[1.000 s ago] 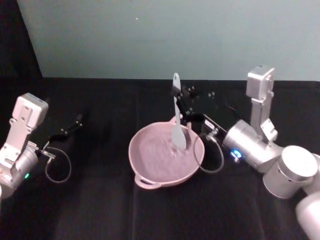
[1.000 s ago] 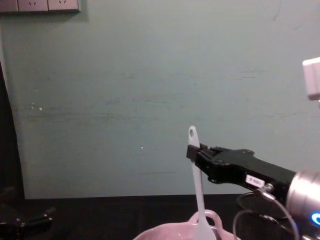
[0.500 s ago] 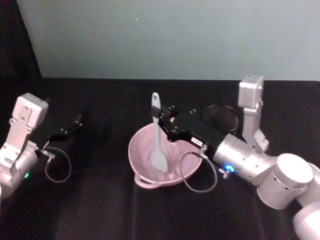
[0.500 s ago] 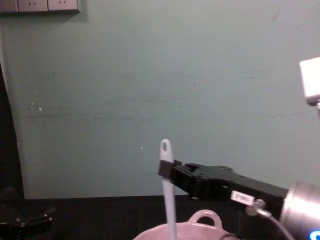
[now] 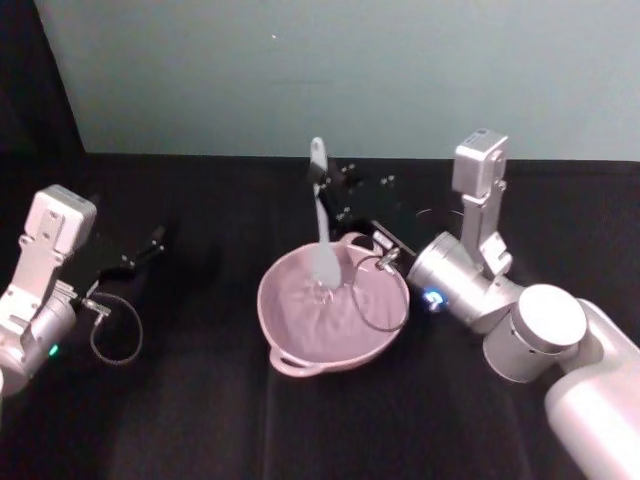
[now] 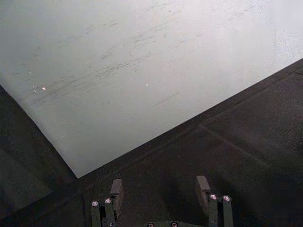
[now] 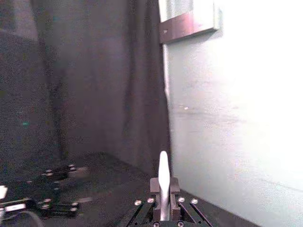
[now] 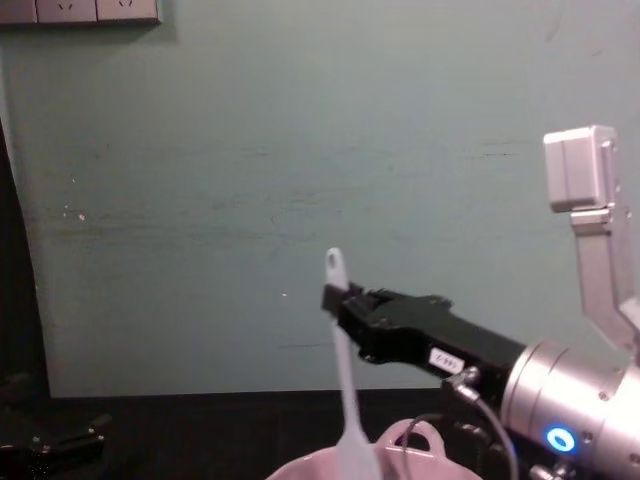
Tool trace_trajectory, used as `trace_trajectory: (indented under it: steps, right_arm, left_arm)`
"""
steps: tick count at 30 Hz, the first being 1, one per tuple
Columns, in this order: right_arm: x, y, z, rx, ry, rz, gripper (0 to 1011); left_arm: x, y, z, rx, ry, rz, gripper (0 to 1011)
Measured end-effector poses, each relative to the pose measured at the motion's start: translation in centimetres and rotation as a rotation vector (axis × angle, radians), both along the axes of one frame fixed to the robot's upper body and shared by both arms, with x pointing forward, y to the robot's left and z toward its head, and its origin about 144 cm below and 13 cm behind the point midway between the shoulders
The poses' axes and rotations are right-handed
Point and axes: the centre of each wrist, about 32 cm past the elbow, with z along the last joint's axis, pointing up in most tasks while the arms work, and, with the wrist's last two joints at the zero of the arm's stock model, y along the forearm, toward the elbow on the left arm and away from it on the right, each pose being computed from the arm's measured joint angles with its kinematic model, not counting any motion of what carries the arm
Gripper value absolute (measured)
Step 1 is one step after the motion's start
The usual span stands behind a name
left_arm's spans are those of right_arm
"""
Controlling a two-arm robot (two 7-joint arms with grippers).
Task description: Use the one hand to pick up the spoon and stir the clear water in the bowl.
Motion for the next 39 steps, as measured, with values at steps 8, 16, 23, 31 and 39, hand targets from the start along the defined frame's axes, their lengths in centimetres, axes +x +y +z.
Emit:
trace_trajectory:
  steps: [8,16,23,31,39]
  right_arm:
    - [-0.4,-3.0,0.8,-0.051,-0.023,-0.028,119]
    - [-2.6,-4.3,1.2,-0.042,0.027,0.076,119]
    - [-3.9,-3.0,0.7,-0.014,0.063,0.178,118]
    - [-2.9,-0.4,0.3,0.009,-0.005,0.178,119]
    - [-0.1,-0.1,-0.4,-0.042,-0.056,0.073,119]
  left_arm:
    - [0.0,0.0,0.0,0.0,0.0,0.0,1011]
    - [0.0,0.0,0.0,0.0,0.0,0.0,1011]
    - [0.0,0.0,0.0,0.0,0.0,0.0,1011]
    - [0.0,0.0,0.0,0.0,0.0,0.0,1011]
    - [0.0,0.0,0.0,0.0,0.0,0.0,1011]
